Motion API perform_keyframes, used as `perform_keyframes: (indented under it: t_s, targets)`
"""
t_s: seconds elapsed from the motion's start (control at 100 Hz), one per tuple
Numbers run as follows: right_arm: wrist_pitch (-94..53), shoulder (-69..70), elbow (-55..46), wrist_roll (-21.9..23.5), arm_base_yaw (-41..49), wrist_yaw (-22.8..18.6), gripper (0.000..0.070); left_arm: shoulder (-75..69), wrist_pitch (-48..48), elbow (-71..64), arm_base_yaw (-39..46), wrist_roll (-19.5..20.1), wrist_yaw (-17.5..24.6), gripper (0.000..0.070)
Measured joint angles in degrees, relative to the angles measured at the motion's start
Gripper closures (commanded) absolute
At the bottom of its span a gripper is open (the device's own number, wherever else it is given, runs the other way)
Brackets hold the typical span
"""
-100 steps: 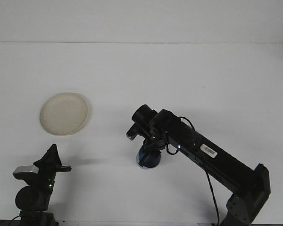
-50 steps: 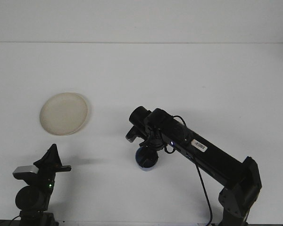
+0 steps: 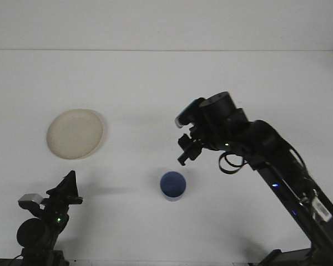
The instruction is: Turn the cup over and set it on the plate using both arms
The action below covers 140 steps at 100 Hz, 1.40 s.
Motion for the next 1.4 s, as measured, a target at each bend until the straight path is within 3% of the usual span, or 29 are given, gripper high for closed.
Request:
perform_keyframes:
  t_s: [0.12, 0.29, 0.45, 0.64, 0.69, 0.82, 0.88, 0.93, 1.12, 1.4]
  targets:
    - [6.1, -6.7, -5.5, 0.5, -4.7, 0.1, 0.0400, 0.9, -4.4, 3.2, 0.0, -2.5, 3.4, 0.0687]
    - [21.4, -18.9, -22.6, 0.7, -10.6, 0.1, 0.0401, 5.7, -5.5, 10.0, 0.0, -2.6, 6.3, 0.0687]
    - [37.0, -32.4, -41.4, 0.8, -16.1, 0.1, 0.0401, 15.4, -8.3, 19.8, -0.2, 1.7, 10.6, 0.0687]
    - [45.7, -44.1, -58.1, 1.0, -21.2, 0.2, 0.0400, 32.1, -16.2, 33.6, -2.1, 11.5, 17.5, 0.0678]
    - [46.7, -46.2, -61.2, 1.0, -22.1, 0.1, 0.0401, 36.5, -18.6, 37.2, -3.0, 14.2, 18.8, 0.0623]
    - [48.0, -50.6, -66.5, 1.0, -24.1, 0.4, 0.0401, 47.0, -23.4, 45.4, -6.0, 20.2, 21.9, 0.0305]
    - [48.3, -51.7, -67.9, 1.0, -25.0, 0.4, 0.0401, 51.1, -25.4, 48.3, -7.7, 22.2, 22.5, 0.0220]
    - [48.4, -52.1, -68.8, 1.0, -25.6, 0.4, 0.0401, 54.1, -26.9, 50.6, -9.3, 23.7, 22.7, 0.0192]
    - [48.0, -52.0, -69.7, 1.0, -26.6, 0.4, 0.0400, 64.0, -33.3, 58.5, -16.0, 27.6, 22.8, 0.0192]
    - [48.0, -52.0, -69.6, 1.0, -26.6, 0.4, 0.0401, 77.1, -40.5, 68.1, -26.3, 29.9, 22.9, 0.0192]
